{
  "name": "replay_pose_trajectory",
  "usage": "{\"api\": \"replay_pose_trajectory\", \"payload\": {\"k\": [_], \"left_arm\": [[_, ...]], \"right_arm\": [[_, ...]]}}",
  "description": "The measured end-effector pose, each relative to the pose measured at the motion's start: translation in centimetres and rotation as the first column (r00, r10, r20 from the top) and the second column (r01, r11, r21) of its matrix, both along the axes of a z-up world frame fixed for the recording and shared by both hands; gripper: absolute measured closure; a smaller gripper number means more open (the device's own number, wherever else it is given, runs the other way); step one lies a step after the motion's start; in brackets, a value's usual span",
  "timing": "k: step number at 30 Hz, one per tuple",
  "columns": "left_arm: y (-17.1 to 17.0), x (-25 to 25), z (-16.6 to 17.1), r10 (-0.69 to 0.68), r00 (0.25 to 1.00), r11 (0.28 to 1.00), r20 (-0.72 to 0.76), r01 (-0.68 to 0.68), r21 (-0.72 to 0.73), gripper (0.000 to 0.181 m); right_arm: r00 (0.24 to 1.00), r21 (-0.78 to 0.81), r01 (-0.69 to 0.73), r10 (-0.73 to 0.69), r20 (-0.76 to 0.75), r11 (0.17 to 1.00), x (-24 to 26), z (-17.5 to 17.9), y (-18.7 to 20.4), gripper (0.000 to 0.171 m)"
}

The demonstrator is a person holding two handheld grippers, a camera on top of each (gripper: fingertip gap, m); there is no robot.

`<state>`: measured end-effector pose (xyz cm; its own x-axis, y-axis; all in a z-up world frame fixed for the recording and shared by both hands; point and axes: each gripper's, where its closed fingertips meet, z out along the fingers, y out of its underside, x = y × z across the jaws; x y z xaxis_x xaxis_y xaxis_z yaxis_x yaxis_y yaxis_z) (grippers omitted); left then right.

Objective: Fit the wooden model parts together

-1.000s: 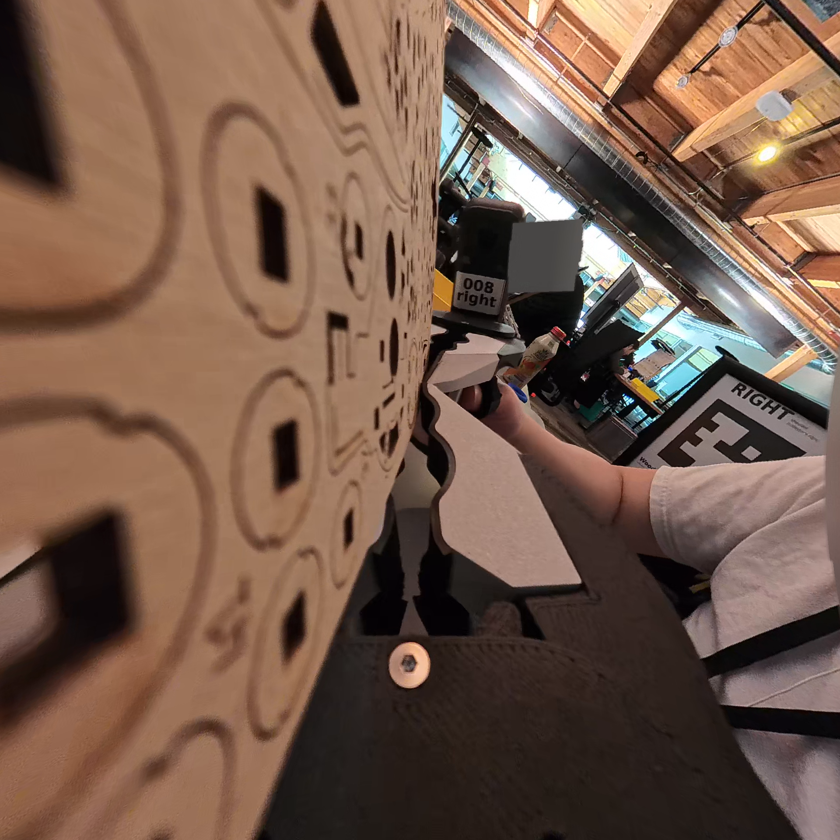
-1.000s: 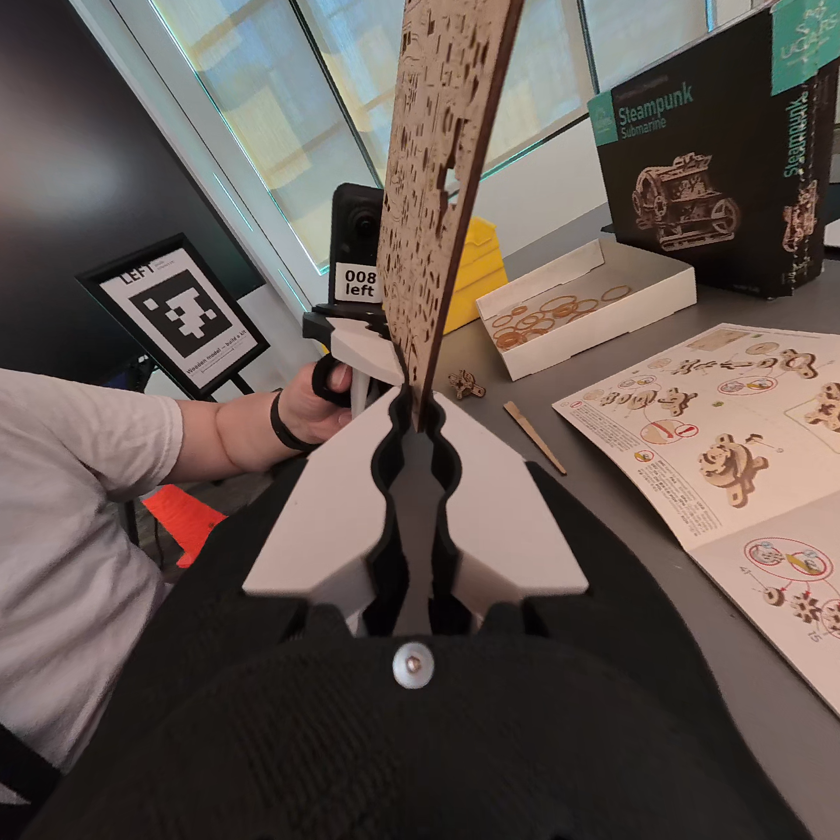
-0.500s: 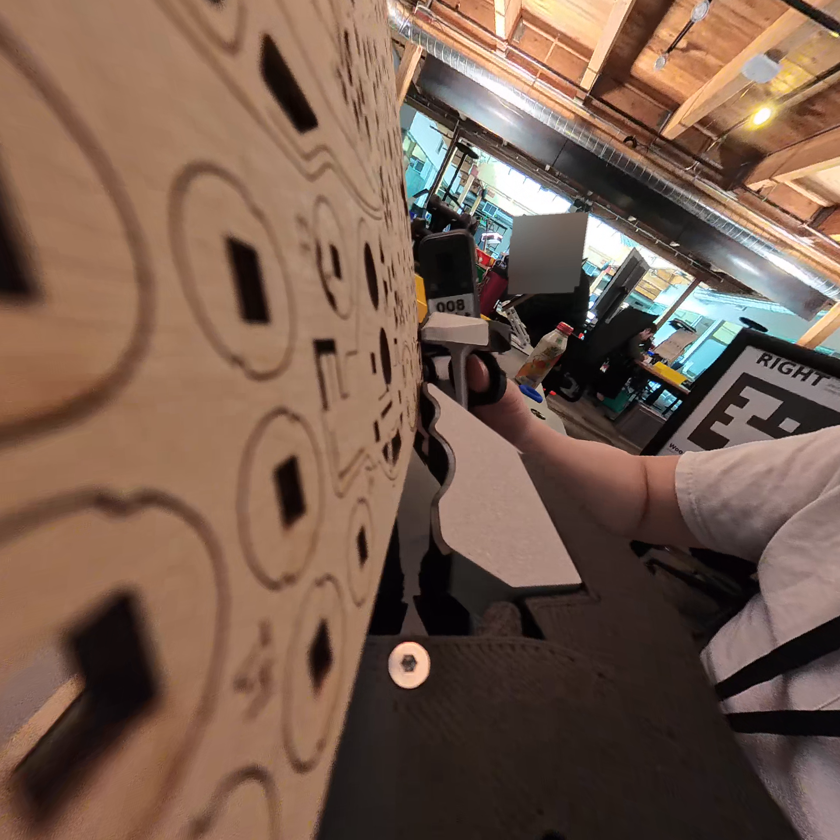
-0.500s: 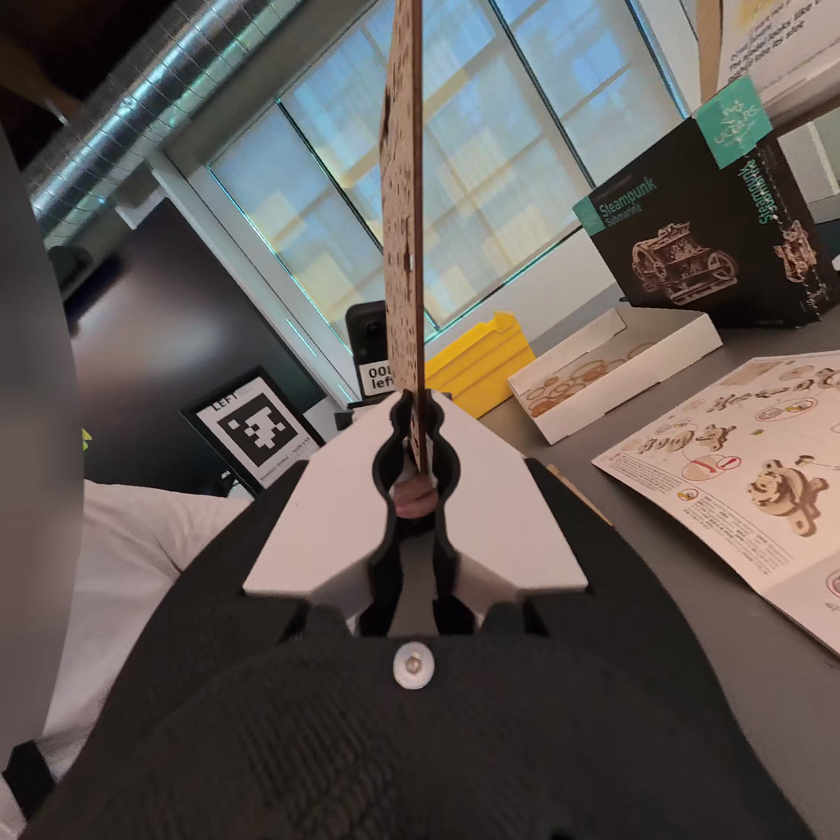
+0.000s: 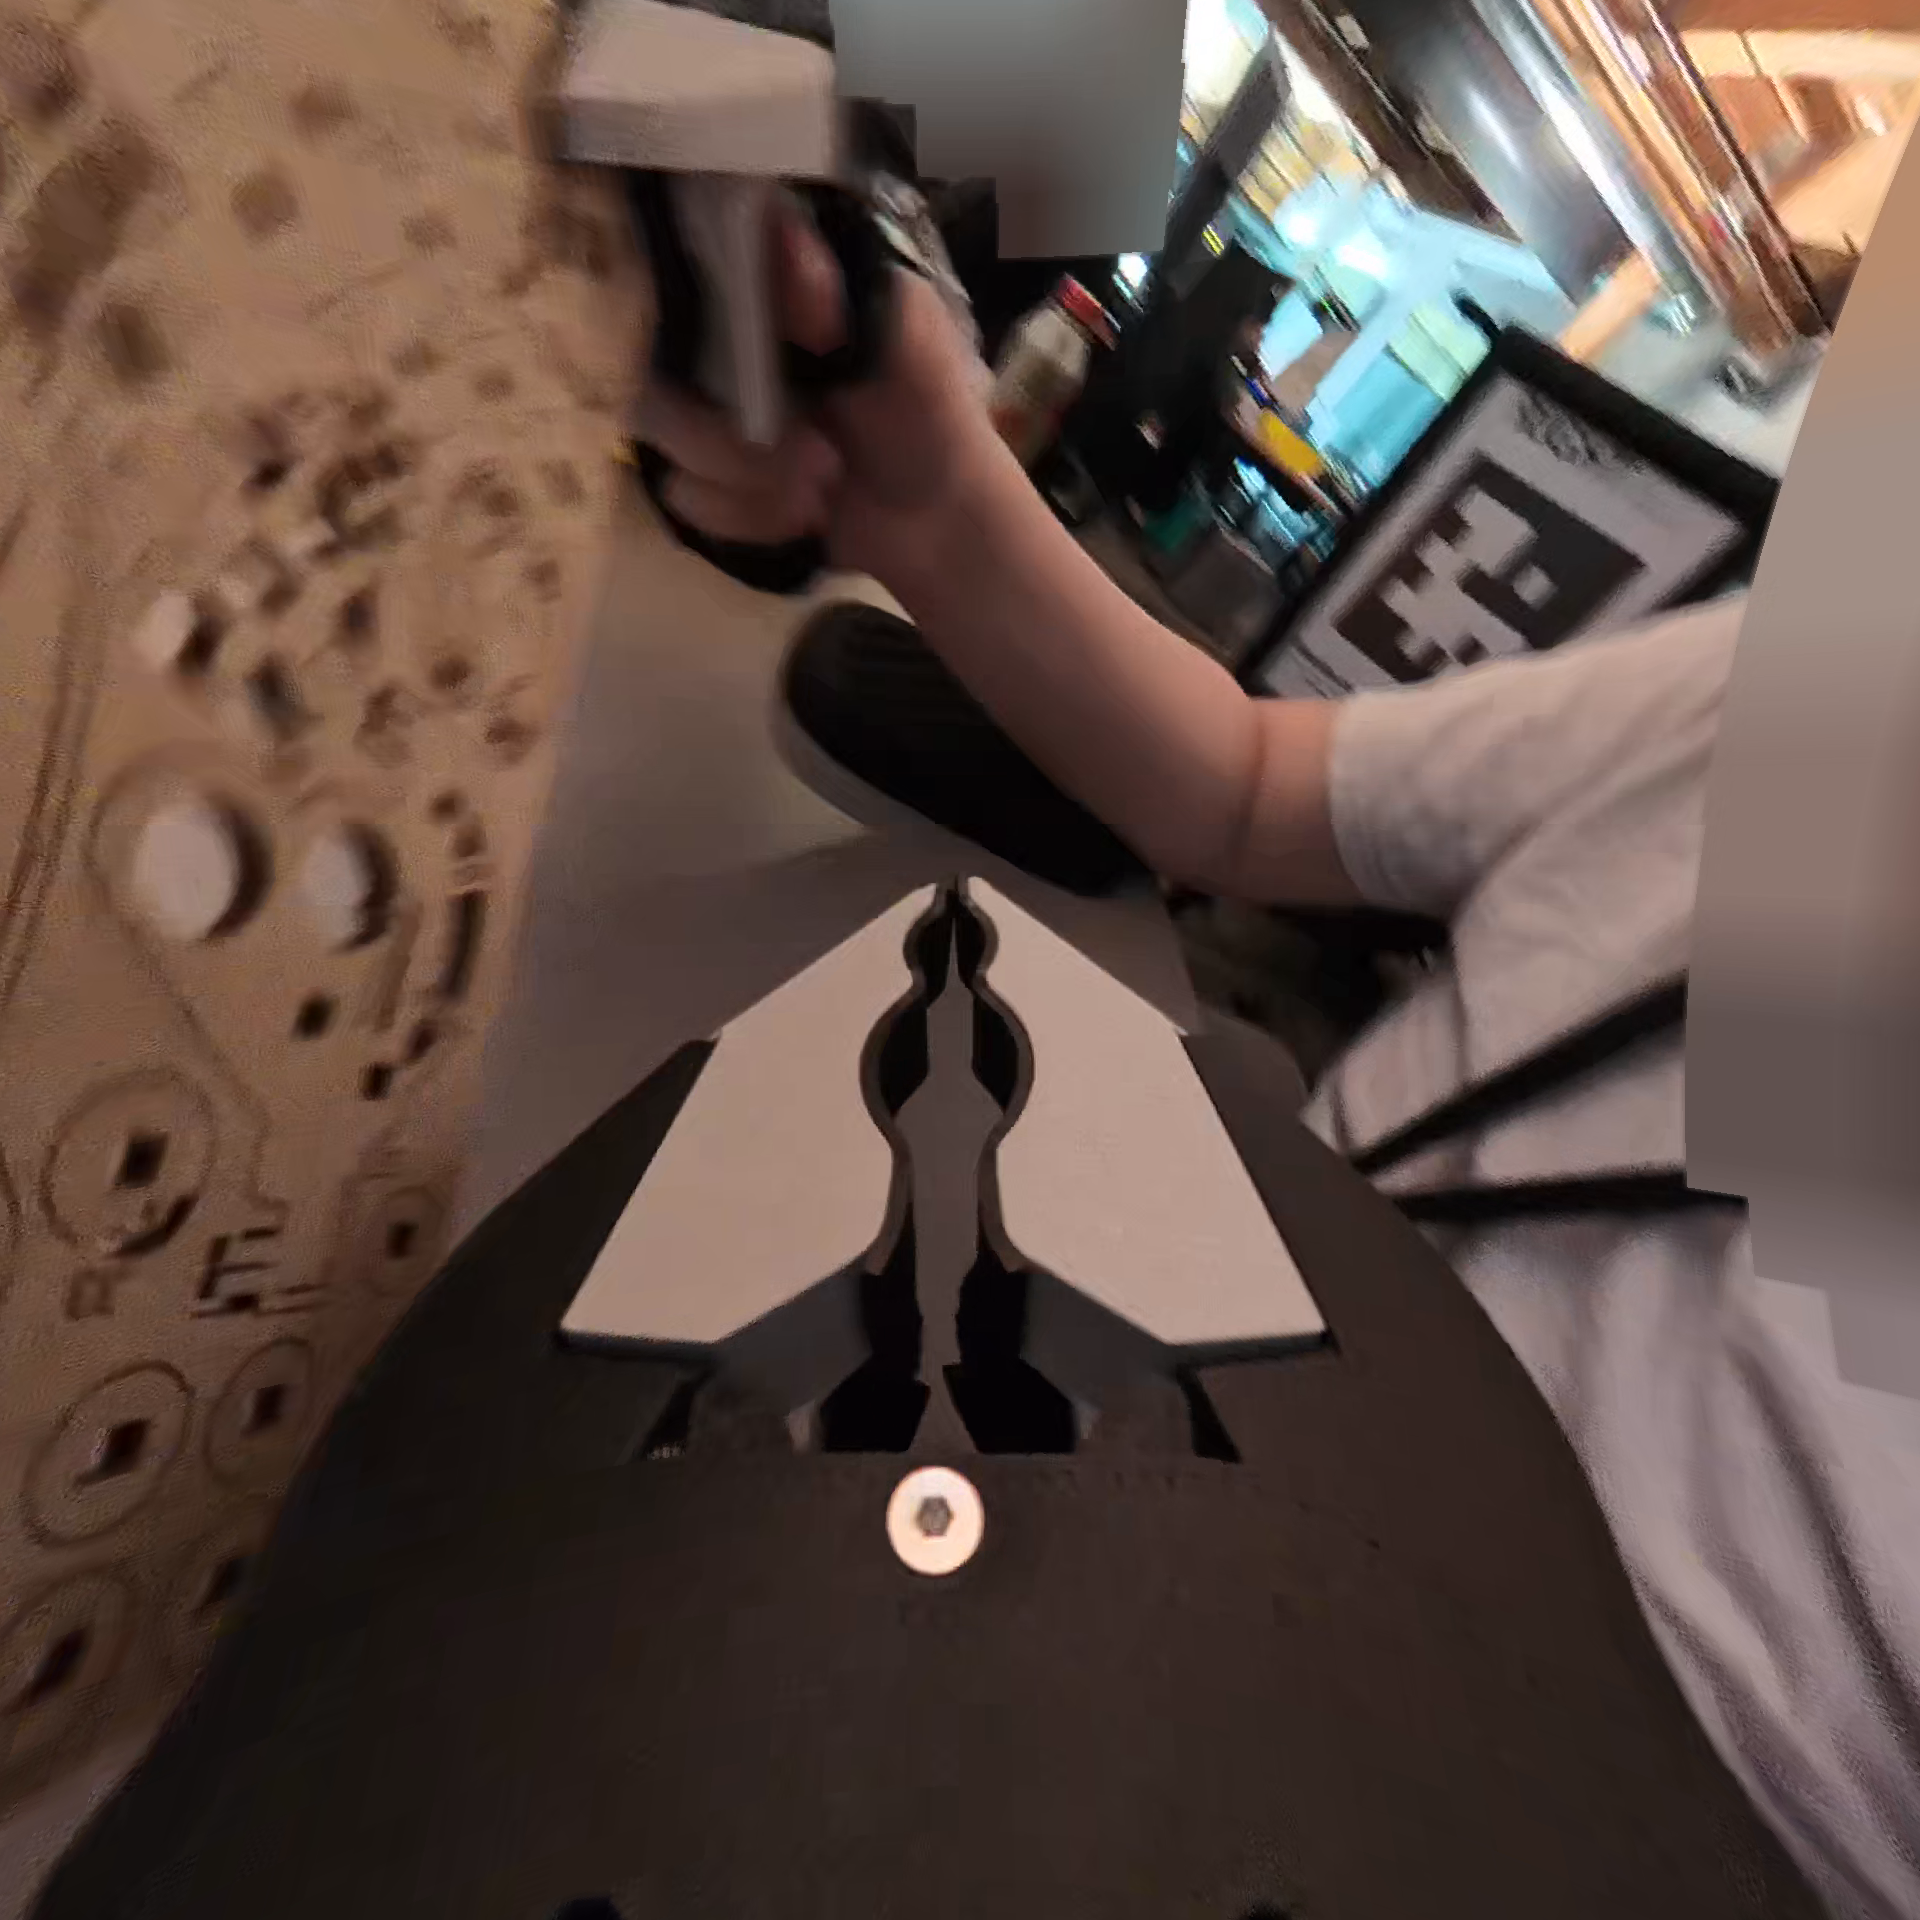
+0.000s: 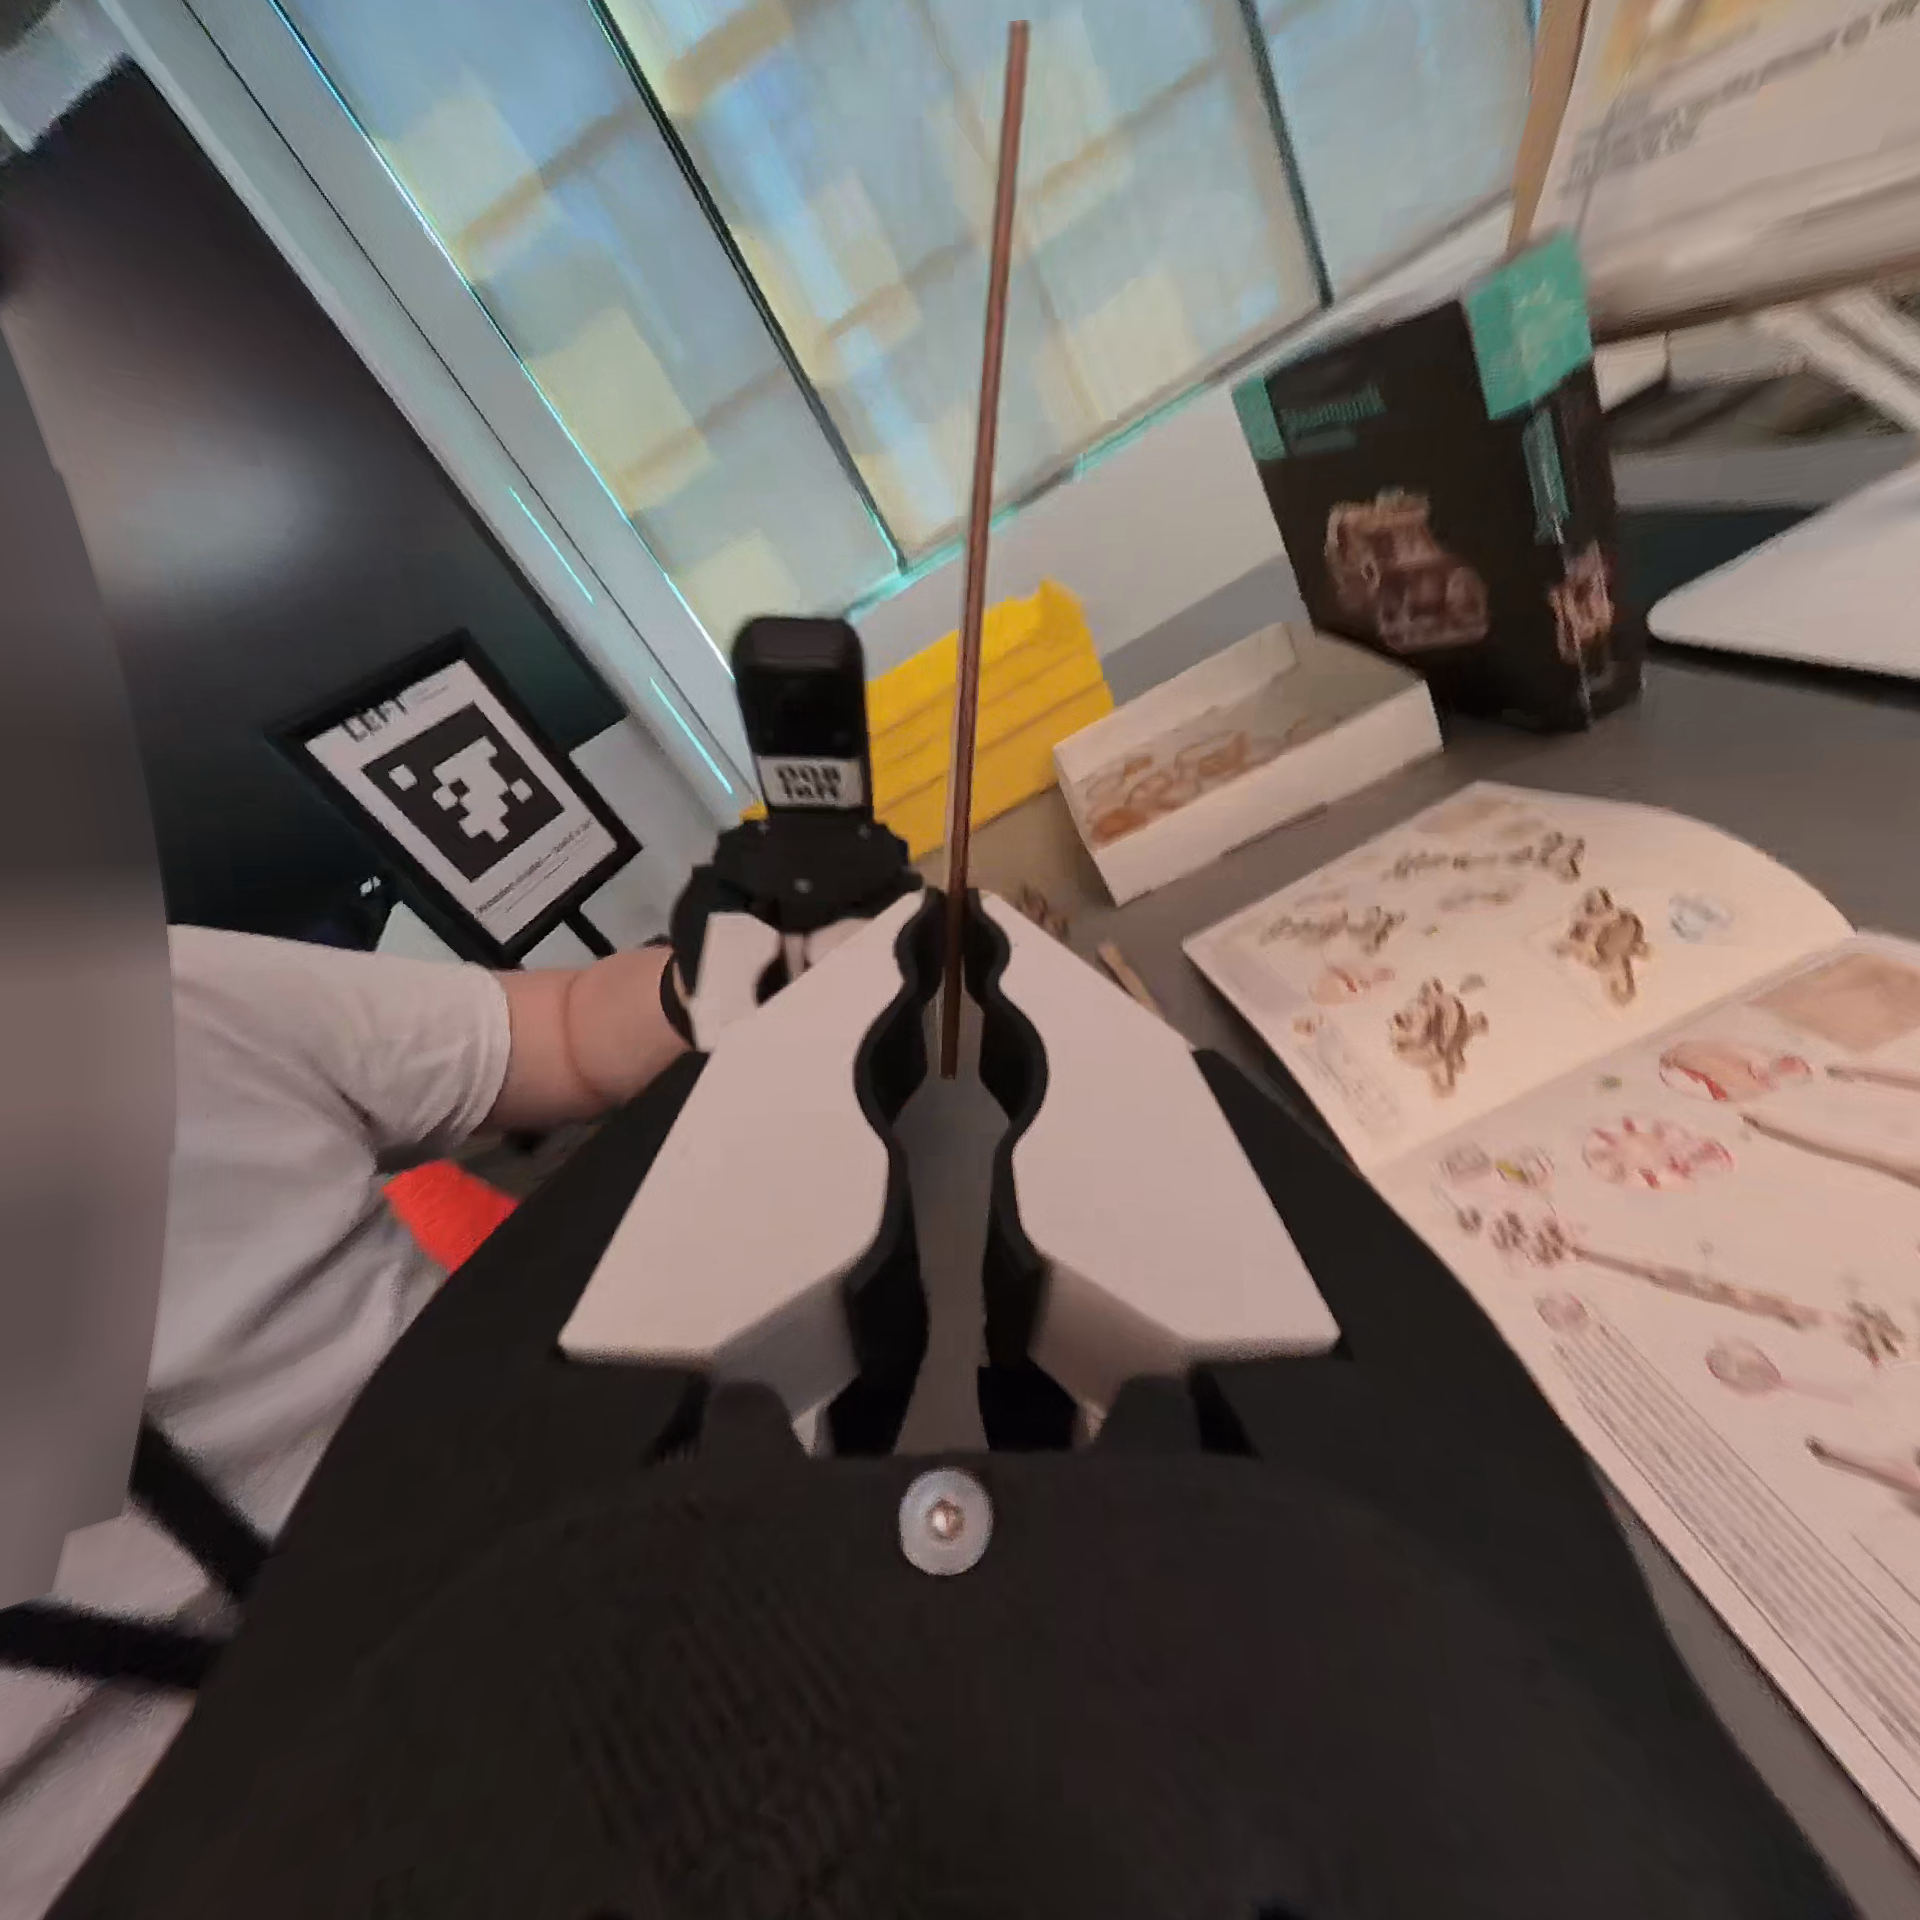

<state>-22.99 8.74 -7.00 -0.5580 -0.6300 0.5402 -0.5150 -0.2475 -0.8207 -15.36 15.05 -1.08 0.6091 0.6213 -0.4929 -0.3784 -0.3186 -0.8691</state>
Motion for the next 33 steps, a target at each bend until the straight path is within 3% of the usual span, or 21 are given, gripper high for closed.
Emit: {"api": "replay_pose_trajectory", "payload": {"k": [4, 6, 8, 11, 13, 14, 16, 20, 24, 27, 31, 33], "left_arm": [[-3.0, -3.0, 2.6, -0.218, 0.972, 0.975, 0.085, 0.214, 0.056, 0.181], [-2.5, -2.9, 4.8, -0.181, 0.967, 0.978, 0.182, 0.157, 0.136, 0.169], [-0.6, -1.7, 6.2, -0.073, 0.971, 0.966, 0.228, 0.012, 0.259, 0.153], [2.4, 0.5, 5.7, 0.039, 0.971, 0.816, 0.236, -0.167, 0.553, 0.137], [3.4, 1.8, 5.3, 0.061, 0.971, 0.699, 0.231, -0.207, 0.684, 0.144], [3.5, 2.3, 5.0, 0.068, 0.976, 0.677, 0.206, -0.197, 0.709, 0.15], [2.8, 2.7, 3.9, 0.053, 0.995, 0.728, 0.08, -0.093, 0.679, 0.149], [0.3, 1.5, 2.2, -0.105, 0.968, 0.894, -0.226, 0.191, 0.404, 0.152], [0.7, -0.2, -0.6, -0.188, 0.919, 0.855, -0.346, 0.326, 0.402, 0.17], [1.3, -0.7, -1.1, -0.191, 0.915, 0.874, -0.355, 0.323, 0.362, 0.172], [3.1, -0.3, -0.6, -0.112, 0.941, 0.945, -0.318, 0.2, 0.26, 0.174], [3.6, 0.1, -0.3, -0.082, 0.948, 0.961, -0.307, 0.157, 0.228, 0.176]], "right_arm": [[0.991, -0.168, -0.129, 0.134, 0.018, 0.977, 0.0, -2.5, -1.5, 0.17], [0.973, -0.238, -0.225, 0.231, -0.003, 0.945, -0.9, -3.4, -2.7, 0.17], [0.95, -0.27, -0.307, 0.31, -0.03, 0.913, -1.8, -3.9, -3.5, 0.17], [0.905, -0.327, -0.412, 0.424, -0.036, 0.851, -3.6, -5.0, -4.8, 0.17], [0.88, -0.349, -0.45, 0.475, -0.017, 0.822, -4.8, -5.5, -5.2, 0.169], [0.866, -0.351, -0.469, 0.5, -0.005, 0.81, -5.4, -5.7, -5.5, 0.169], [0.848, -0.353, -0.491, 0.53, 0.018, 0.797, -6.3, -6.1, -5.6, 0.169], [0.835, -0.328, -0.507, 0.549, 0.043, 0.797, -7.3, -6.2, -5.4, 0.168], [0.834, -0.28, -0.504, 0.545, 0.09, 0.817, -8.2, -5.9, -4.9, 0.168], [0.858, -0.28, -0.469, 0.507, 0.082, 0.838, -8.4, -6.2, -4.0, 0.166], [0.936, -0.23, -0.352, 0.337, -0.103, 0.908, -6.5, -4.1, -1.3, 0.159], [0.954, -0.253, -0.299, 0.277, -0.118, 0.92, -5.6, -4.3, -0.6, 0.158]]}}
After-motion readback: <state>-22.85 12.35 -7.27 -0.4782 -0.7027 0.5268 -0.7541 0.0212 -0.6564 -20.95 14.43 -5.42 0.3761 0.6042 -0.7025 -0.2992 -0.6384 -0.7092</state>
